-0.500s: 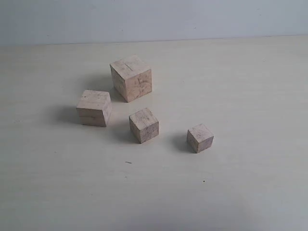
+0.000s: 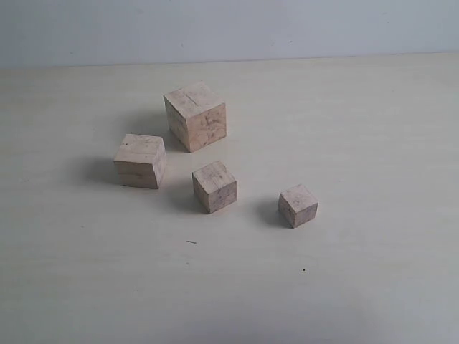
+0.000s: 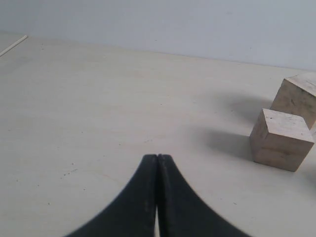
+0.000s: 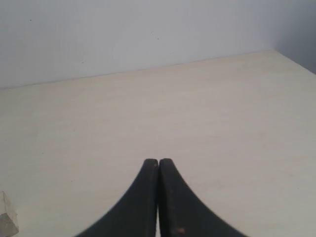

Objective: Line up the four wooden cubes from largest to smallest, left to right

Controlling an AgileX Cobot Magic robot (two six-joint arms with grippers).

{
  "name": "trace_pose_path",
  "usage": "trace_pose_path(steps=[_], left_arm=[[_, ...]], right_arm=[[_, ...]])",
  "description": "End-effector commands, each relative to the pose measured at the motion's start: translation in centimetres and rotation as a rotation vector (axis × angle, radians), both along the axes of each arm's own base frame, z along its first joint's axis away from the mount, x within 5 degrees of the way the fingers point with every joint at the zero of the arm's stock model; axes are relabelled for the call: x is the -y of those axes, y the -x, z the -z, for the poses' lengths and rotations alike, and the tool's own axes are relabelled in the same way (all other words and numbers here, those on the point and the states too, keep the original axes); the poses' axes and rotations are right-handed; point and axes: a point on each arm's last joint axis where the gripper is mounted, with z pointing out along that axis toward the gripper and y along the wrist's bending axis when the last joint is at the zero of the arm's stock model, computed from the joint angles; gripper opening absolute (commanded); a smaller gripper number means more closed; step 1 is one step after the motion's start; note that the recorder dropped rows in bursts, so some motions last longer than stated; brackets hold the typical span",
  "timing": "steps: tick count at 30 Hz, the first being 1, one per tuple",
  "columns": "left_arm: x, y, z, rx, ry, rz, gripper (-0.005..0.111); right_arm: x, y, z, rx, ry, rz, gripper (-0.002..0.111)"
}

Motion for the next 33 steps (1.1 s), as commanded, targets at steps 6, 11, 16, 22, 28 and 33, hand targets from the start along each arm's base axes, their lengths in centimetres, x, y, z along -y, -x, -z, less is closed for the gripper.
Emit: trace_pose_path(steps=[6,11,16,22,28,33], left_arm=[[0.0,0.0,0.0,0.014,-0.001,0.004,0.000],[0.0,0.0,0.0,0.014,-0.001,0.004,0.000],[0.0,0.0,0.0,0.014,-0.001,0.004,0.000],[0.0,0.0,-0.1,0.015,-0.002,0.004,0.000],[0.0,0.0,-0.1,0.015,-0.002,0.004,0.000],[0.0,0.0,-0.1,0.015,-0.002,0.004,0.000]], right_arm=[[0.6,-0.2,-3.0,0.347,-0.006,0.064,0.000],[0.7,-0.2,-3.4,0.396,-0.006,0.073,0.000],[0.9,0.2,-4.9,0.556,-0.009,0.102,0.000],[1.1,0.6,-6.0,0.670,-0.081,0.116,0.000],[1.0,1.2,-8.9,0.683,-0.096,0.098,0.000],[0.8,-0.2,-12.3,0.565,-0.092,0.080,0.000]])
